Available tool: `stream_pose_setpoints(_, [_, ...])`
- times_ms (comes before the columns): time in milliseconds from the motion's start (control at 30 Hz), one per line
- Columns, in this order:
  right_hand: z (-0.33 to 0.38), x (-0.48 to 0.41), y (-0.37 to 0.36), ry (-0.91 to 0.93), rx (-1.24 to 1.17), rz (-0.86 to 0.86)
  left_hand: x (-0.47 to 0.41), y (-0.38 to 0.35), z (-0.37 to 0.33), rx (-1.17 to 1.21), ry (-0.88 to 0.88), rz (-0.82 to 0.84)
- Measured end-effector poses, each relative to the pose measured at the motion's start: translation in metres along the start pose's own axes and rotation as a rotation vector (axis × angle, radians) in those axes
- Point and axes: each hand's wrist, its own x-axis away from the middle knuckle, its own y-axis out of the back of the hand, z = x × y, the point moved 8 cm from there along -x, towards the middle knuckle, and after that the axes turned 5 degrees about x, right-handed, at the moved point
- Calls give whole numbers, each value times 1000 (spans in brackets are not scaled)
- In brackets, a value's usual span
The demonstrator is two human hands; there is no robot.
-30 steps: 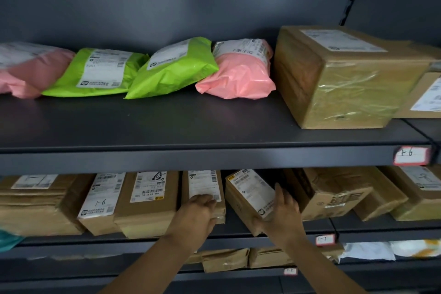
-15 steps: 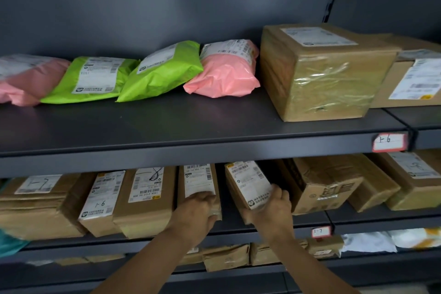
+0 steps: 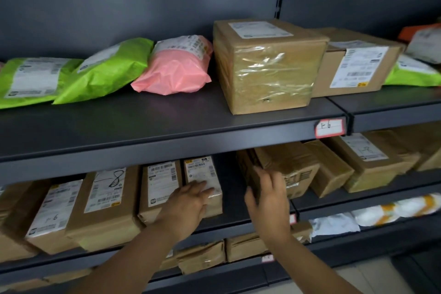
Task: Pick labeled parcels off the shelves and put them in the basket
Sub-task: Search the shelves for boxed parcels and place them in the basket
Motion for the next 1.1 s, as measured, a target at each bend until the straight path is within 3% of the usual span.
stream_pose_setpoints(67, [-28, -15, 23, -92, 53, -70, -3, -2, -4, -21, 20, 18])
stream_pose_setpoints(133, [-59, -29, 32, -233, 91, -35, -6, -3, -5, -19, 58, 14])
stream_pose_setpoints(300, [-122, -50, 14, -545, 97, 317, -13, 0, -5, -14, 105, -10])
stream_pose_setpoints(400, [-134, -48, 1, -679, -55, 460, -16, 12, -10, -17, 105, -44])
stream_pose_setpoints(533, [-130, -47, 1, -658, -148, 395, -28, 29, -36, 238, 86, -94])
stream_pose_setpoints(667, [-115, -27, 3, -629, -223, 352, -52, 27, -69, 552, 111, -43])
stream_pose_setpoints(867, [-102, -5, 19, -585, -252, 290, -60, 17, -85, 645, 181, -71])
stream_pose_setpoints(967, [-93, -8, 32, -542, -214, 214, -57, 11, -76, 803, 246, -85])
stream_pose_setpoints(1100, [-64, -20, 39, -390, -227, 184, -54, -2, -59, 954, 366, -102])
